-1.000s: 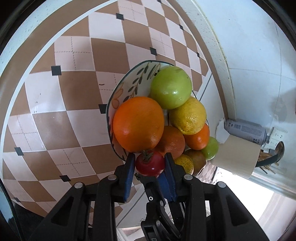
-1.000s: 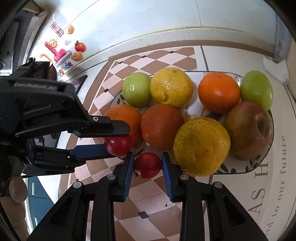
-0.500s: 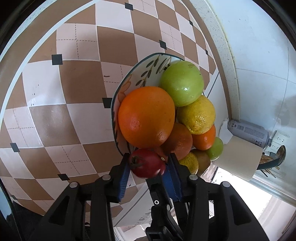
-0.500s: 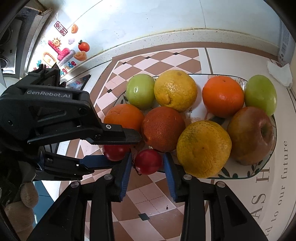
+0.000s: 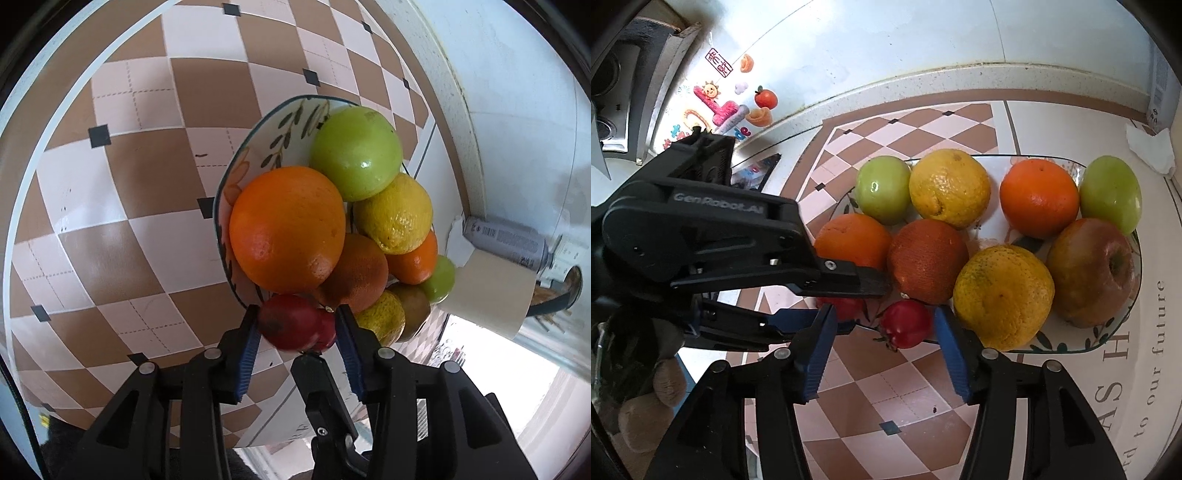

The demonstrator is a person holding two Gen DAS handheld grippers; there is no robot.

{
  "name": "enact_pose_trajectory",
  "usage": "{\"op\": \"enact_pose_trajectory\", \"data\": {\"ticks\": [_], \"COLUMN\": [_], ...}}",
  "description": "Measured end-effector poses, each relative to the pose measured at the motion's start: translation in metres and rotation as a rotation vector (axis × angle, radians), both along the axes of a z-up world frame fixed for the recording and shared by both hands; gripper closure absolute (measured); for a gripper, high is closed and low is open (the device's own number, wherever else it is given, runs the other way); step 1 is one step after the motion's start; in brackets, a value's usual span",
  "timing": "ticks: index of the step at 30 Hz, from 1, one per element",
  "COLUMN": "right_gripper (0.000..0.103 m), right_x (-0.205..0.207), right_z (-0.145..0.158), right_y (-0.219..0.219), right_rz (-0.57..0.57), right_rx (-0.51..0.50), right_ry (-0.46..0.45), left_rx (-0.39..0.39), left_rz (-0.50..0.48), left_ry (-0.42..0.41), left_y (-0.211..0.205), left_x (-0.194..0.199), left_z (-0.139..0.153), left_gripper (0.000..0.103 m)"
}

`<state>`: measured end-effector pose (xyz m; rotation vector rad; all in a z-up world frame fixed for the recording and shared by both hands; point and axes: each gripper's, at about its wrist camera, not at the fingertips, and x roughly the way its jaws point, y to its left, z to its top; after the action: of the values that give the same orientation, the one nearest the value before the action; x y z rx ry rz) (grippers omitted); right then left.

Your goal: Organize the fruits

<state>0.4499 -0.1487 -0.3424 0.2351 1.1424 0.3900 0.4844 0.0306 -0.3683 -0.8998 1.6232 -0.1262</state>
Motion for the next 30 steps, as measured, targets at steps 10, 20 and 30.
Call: {"op": "enact_pose_trajectory", "data": {"ticks": [10, 20, 30], "right_gripper": [0.045, 0.044, 0.012], "right_x": [-0.008, -0.026, -0.055], "right_z": [0.008, 0.027, 0.053], "right_y": [-0.009, -0.026, -0.057], "right_rz": [-0.032, -0.077, -0.21], "right_rx": [0.012, 0.022, -0.054], "right_ry": [-0.015, -0.024, 0.029], "left_rx": [0.048, 0.106, 0.502], "left_rz": [-0.077, -0.131, -0.375], "left_ry": [-0.01, -0.052, -0.253], "left_y": [-0.015, -0.025, -0.038], "left_x": [0.006, 0.0, -0.029], "left_z": [0.004, 0.016, 0.072], "left_gripper": [0.065, 0.065, 0.065]}}
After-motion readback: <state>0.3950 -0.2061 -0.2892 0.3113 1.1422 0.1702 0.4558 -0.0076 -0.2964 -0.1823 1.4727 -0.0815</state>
